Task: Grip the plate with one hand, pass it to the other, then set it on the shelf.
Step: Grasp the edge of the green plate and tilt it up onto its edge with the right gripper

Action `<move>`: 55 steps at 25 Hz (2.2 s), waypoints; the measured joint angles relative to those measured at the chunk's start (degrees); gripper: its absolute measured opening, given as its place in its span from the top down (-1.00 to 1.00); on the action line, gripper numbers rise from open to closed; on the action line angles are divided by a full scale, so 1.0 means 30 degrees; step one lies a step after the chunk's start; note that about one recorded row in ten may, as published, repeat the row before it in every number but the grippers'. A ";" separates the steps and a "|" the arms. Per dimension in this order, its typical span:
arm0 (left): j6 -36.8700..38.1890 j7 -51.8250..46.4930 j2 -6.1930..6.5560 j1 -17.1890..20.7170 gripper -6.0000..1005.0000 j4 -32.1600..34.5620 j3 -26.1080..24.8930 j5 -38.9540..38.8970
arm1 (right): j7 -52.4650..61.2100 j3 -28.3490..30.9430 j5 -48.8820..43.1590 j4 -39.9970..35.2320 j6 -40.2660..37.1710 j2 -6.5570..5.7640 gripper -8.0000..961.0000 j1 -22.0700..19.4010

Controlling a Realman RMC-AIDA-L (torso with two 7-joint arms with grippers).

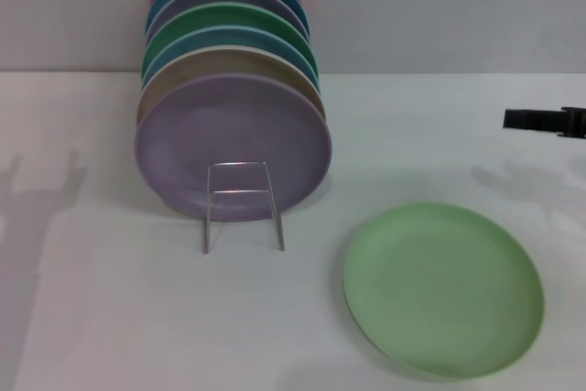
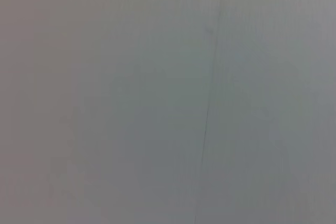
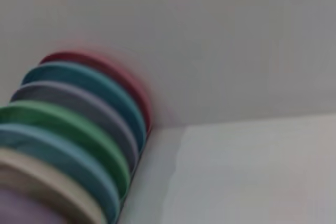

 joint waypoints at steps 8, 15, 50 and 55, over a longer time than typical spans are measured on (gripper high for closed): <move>0.0028 -0.0012 -0.0023 -0.0026 -0.65 0.0011 -0.0025 -0.0002 | 0.1986 0.0971 -0.3301 -0.0247 0.4359 -0.0375 -0.34 0.1580; 0.0048 -0.0015 -0.0016 -0.0138 -0.65 0.0012 -0.0128 -0.0022 | 0.2887 0.1855 -0.5689 -0.0466 0.6474 -0.0561 -0.34 0.2347; 0.0073 -0.0549 0.0057 -0.0238 -0.65 0.0011 -0.0800 -0.0176 | 0.3547 0.2429 -0.7885 -0.4492 0.7216 -0.0643 -0.33 0.3549; 0.0133 -0.0566 0.0067 -0.0227 -0.65 0.0011 -0.0806 -0.0174 | 0.3496 0.2294 -0.7885 -0.5111 0.6851 -0.0693 -0.33 0.3762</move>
